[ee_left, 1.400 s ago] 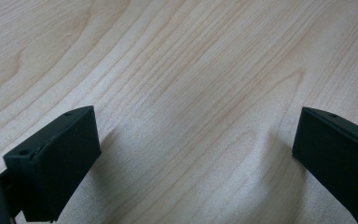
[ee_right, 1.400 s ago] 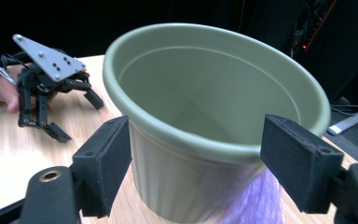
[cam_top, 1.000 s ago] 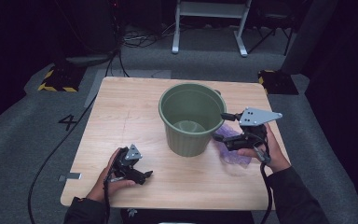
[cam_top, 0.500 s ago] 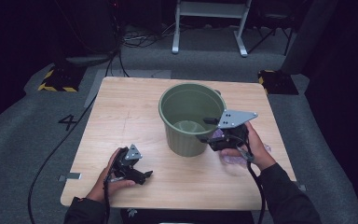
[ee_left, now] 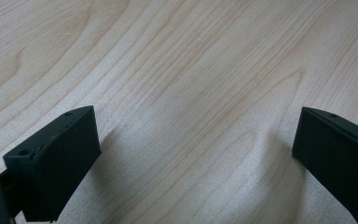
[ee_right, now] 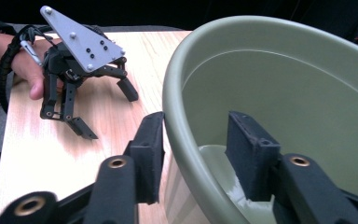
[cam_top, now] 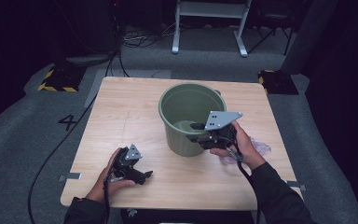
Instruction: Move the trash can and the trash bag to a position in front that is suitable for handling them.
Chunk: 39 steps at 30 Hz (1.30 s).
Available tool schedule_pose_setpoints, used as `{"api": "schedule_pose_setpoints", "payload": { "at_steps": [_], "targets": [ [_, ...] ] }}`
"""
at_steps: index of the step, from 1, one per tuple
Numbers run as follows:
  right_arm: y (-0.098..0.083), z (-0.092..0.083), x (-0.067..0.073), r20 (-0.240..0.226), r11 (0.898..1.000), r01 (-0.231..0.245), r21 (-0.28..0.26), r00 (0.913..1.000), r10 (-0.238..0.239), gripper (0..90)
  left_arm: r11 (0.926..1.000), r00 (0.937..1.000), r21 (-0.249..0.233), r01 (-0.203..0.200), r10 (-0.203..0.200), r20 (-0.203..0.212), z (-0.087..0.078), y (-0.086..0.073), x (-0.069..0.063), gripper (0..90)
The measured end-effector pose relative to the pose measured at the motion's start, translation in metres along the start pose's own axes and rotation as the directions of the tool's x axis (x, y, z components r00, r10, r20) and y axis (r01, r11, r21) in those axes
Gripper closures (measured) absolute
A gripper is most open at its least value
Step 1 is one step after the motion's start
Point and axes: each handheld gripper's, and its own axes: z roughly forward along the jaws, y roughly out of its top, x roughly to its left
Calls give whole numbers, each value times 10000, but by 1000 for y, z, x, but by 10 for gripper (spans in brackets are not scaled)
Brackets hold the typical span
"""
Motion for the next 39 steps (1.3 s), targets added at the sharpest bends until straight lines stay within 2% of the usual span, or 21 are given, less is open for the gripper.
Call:
{"api": "schedule_pose_setpoints", "payload": {
  "at_steps": [2, 3, 10, 13, 17, 24, 25, 27, 28, 30, 33, 35, 37, 39],
  "targets": [
    [0, 3, 0, -121, 10000, -40, 40, 9999, 40, 634, 10000, 10000, -1, 9, -9, -1, 0, 0, 0, 2],
    [0, 5, -1, -390, 10000, 95, 16, 9992, -95, 695, 10000, 10000, -2, 7, -7, -1, 0, 0, 0, 2],
    [1, 7, 0, -693, 9996, 266, -72, 9972, -270, 746, 10000, 10000, -3, 4, -4, -3, 0, 0, 0, 2],
    [2, 8, 3, -574, 9991, 408, -93, 9975, -413, 749, 10000, 10000, 0, 8, -8, 3, 0, 0, 0, 2],
    [4, 8, 12, -874, 9972, 706, -252, 9935, -726, 749, 10000, 10000, 7, 1, -1, -1, 0, 0, 0, 2],
    [7, 8, 26, -1030, 9944, 987, -388, 9894, -1022, 742, 10000, 10000, 6, 7, -7, -1, 0, 0, 0, 2],
    [7, 7, 28, -956, 9947, 965, -367, 9904, -996, 712, 10000, 10000, 4, 8, -8, -2, 0, 0, 0, 2],
    [7, 4, 30, -897, 9947, 898, -499, 9915, -940, 542, 10000, 10000, 4, 8, -8, -1, 0, 0, 0, 2],
    [7, 2, 31, -843, 9948, 843, -578, 9925, -890, 535, 10000, 10000, 5, 7, -7, -2, 0, 0, 0, 2],
    [6, -6, 31, -677, 9941, 644, -873, 9952, -704, 443, 10000, 10000, 3, 10, -10, 0, 0, 0, 0, 2],
    [3, -19, 32, -503, 9919, 420, -1202, 9976, -483, 388, 10000, 10000, 3, 10, -10, 0, 0, 0, 0, 2],
    [0, -27, 32, -227, 9903, 352, -1347, 9990, -386, 378, 10000, 10000, 4, 10, -10, 1, 0, 0, 0, 2],
    [-4, -33, 31, -186, 9908, 321, -1316, 9992, -348, 368, 10000, 10000, 4, 9, -9, -2, 0, 0, 0, 2],
    [-9, -38, 29, 58, 9927, 293, -1170, 9996, -289, 345, 10000, 10000, 7, 3, -3, 2, 0, 0, 0, 2]
  ]
}}
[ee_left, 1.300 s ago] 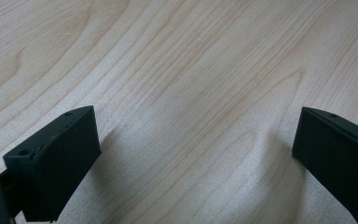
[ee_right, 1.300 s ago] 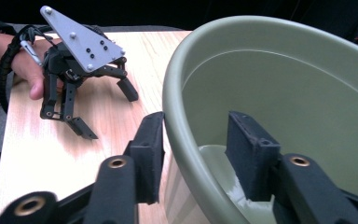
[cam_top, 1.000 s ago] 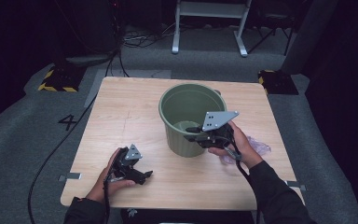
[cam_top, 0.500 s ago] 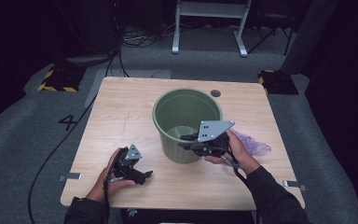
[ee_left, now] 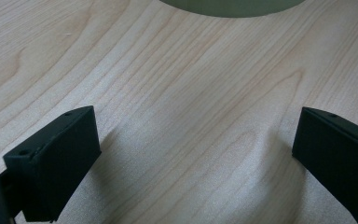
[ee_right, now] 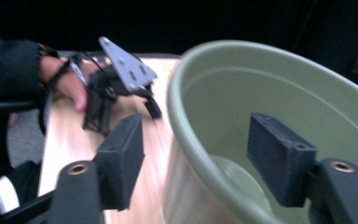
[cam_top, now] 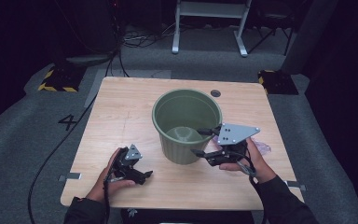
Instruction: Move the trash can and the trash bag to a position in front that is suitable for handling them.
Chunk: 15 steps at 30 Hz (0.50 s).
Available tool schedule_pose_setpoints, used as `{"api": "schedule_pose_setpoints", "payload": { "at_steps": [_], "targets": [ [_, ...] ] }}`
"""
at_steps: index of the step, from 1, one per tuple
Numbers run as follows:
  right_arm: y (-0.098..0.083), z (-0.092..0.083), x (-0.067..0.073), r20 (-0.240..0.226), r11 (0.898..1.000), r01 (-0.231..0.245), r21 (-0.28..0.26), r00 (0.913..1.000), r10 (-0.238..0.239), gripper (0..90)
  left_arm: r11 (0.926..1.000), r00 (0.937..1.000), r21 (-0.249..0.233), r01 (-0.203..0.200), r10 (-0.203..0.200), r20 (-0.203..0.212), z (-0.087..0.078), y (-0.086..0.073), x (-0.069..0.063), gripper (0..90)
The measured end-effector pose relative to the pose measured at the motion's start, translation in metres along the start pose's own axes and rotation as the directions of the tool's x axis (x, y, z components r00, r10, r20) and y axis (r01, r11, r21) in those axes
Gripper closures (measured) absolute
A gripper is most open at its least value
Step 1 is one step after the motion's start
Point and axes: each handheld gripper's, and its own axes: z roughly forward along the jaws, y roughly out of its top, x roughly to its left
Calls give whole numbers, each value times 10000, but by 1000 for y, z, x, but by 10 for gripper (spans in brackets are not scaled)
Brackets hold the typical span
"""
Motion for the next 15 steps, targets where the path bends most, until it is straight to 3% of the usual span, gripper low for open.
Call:
{"api": "schedule_pose_setpoints", "payload": {
  "at_steps": [12, 13, 14, 15],
  "targets": [
    [-26, -35, -13, 1103, 9970, -728, -271, 9910, 754, 301, 10000, 10000, -3, 1, -1, -1, 0, 0, 0, 2],
    [-32, -43, -15, 1570, 9963, -835, -178, 9839, 853, 295, 10000, 10000, -5, 4, -4, -1, 0, 0, 0, 2],
    [-32, -43, -15, 1570, 9963, -835, -178, 9839, 853, 295, 10000, 10000, -5, 4, -4, -1, 0, 0, 0, 2],
    [-40, -53, -16, 2121, 9957, -919, -77, 9730, 915, 291, 10000, 10000, -3, 7, -7, -5, 0, 0, 0, 2]
  ]
}}
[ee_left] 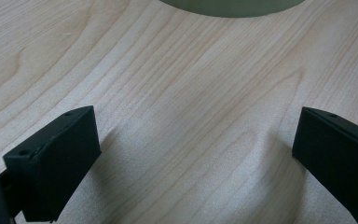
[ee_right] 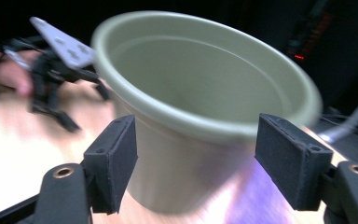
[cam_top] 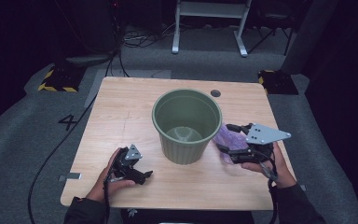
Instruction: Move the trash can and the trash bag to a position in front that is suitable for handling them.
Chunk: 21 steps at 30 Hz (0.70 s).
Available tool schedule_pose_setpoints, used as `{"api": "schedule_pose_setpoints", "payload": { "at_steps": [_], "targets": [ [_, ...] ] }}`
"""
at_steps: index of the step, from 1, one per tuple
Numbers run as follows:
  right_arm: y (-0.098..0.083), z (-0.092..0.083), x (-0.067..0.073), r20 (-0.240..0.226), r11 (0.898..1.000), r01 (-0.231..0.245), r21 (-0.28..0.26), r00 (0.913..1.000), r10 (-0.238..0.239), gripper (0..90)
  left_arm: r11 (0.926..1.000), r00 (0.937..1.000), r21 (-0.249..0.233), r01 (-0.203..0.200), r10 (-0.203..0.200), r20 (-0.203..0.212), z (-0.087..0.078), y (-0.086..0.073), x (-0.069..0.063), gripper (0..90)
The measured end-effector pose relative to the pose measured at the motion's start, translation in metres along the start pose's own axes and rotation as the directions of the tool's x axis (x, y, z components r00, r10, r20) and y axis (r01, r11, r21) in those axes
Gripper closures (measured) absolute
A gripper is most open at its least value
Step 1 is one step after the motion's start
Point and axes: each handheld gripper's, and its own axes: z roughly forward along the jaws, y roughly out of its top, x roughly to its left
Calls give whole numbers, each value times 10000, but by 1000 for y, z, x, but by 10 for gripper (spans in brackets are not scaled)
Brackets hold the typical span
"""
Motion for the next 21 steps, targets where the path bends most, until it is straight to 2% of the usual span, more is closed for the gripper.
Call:
{"api": "schedule_pose_setpoints", "payload": {
  "at_steps": [1, 3, 4, 5, 6, 8, 9, 10, 11, 12, 14, 16, 17, 18, 19, 21],
  "targets": [
    [0, 0, 0, 0, 10000, 0, 0, 10000, 0, 291, 10000, 10000, 0, 0, 0, 0, 0, 0, 0, 2],
    [-12, -9, -3, 673, 9996, -29, 275, 9977, 10, 289, 10000, 10000, -2, 0, 0, -3, 0, 0, 0, 2],
    [-27, -17, -8, 1010, 9983, -361, 459, 9944, 313, 291, 10000, 10000, -2, 1, -1, -2, 0, 0, 0, 2],
    [-27, -17, -8, 1010, 9983, -361, 459, 9944, 313, 291, 10000, 10000, -2, 1, -1, -2, 0, 0, 0, 2],
    [-45, -24, -13, 1401, 9950, -719, 688, 9882, 618, 292, 10000, 10000, -1, -1, 1, -2, 0, 0, 0, 2],
    [-63, -29, -19, 1611, 9896, -1204, 787, 9812, 1065, 310, 10000, 10000, -2, 5, -5, -1, 0, 0, 0, 2],
    [-63, -29, -19, 1611, 9896, -1204, 787, 9812, 1065, 310, 10000, 10000, 2, -2, 2, 2, 0, 0, 0, 2],
    [-80, -31, -23, 1788, 9825, -1667, 829, 9724, 1499, 335, 10000, 10000, 2, 14, -14, 16, 0, 0, 0, 2],
    [-80, -31, -23, 1788, 9825, -1667, 829, 9724, 1499, 335, 10000, 10000, 2, 14, -14, 16, 0, 0, 0, 1],
    [-96, -29, -25, 1799, 9736, -2070, 960, 9656, 1876, 344, 10000, 10000, 19, -33, 33, 16, 0, 0, 0, 0],
    [-109, -25, -25, 1770, 9671, -2260, 1169, 9629, 2036, 350, 10000, 10000, 16, -11, 11, 23, 0, 0, 0, 0],
    [-114, -22, -24, 1751, 9636, -2340, 1291, 9619, 2101, 355, 10000, 10000, 15, -10, 10, 21, 0, 0, 0, 0],
    [-122, -14, -24, 1804, 9604, -2257, 1635, 9639, 1958, 354, 10000, 10000, 14, -8, 8, 25, 0, 0, 0, 0],
    [-122, -14, -24, 1804, 9604, -2257, 1635, 9639, 1958, 354, 10000, 10000, 14, -8, 8, 25, 0, 0, 0, 0],
    [-130, -7, -24, 1707, 9526, -2526, 1697, 9595, 2240, 356, 10000, 10000, 16, -10, 10, 22, 0, 0, 0, 0],
    [-134, -3, -25, 1646, 9489, -2604, 1784, 9587, 2321, 358, 10000, 10000, 14, -11, 11, 25, 0, 0, 0, 0]
  ]
}}
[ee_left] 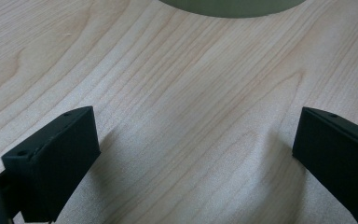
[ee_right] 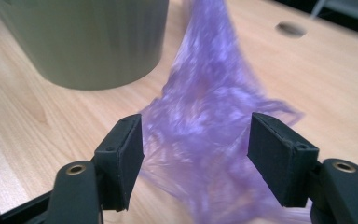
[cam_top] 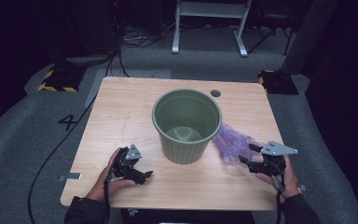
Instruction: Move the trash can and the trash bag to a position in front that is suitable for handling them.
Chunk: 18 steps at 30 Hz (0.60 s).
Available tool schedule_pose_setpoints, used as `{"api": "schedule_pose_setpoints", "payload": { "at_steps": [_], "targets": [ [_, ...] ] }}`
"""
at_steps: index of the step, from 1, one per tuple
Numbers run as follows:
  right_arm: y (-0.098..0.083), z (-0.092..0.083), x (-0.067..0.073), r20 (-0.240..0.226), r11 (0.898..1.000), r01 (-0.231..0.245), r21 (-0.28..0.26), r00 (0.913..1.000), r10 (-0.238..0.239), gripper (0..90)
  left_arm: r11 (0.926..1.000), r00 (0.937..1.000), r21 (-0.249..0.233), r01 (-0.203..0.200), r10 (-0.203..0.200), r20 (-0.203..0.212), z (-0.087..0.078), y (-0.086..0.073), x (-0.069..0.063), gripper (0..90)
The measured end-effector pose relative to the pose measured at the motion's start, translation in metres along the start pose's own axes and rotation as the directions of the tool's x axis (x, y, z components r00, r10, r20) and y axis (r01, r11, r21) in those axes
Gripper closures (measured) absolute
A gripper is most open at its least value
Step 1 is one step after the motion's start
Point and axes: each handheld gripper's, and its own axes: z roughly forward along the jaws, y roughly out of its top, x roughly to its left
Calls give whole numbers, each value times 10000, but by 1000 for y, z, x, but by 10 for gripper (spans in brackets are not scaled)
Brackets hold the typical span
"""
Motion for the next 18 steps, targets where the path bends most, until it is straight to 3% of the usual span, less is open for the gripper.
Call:
{"api": "schedule_pose_setpoints", "payload": {
  "at_steps": [2, 6, 8, 9, 10, 18],
  "targets": [
    [-7, 15, -2, 56, 9992, -82, 402, 10000, 80, 382, 10000, 10000, -1, -6, 6, -1, 0, 0, 0, 0],
    [-11, 24, -7, 133, 9988, -268, 398, 9996, 263, 480, 10000, 10000, 0, -2, 2, 4, 0, 0, 0, 0],
    [-15, 30, -13, 138, 9979, -554, 329, 9984, 549, 578, 10000, 10000, -1, -2, 2, 5, 0, 0, 0, 0],
    [-15, 30, -13, 138, 9979, -554, 329, 9984, 549, 578, 10000, 10000, 3, -20, 20, -6, 0, 0, 0, 0],
    [-18, 34, -16, 319, 9973, -598, 429, 9978, 585, 628, 10000, 10000, -3, -20, 20, -7, 0, 0, 0, 0],
    [-25, 26, -32, 711, 9959, -792, 441, 9946, 759, 717, 10000, 10000, -7, 18, -18, -19, 0, 0, 0, 0]
  ]
}}
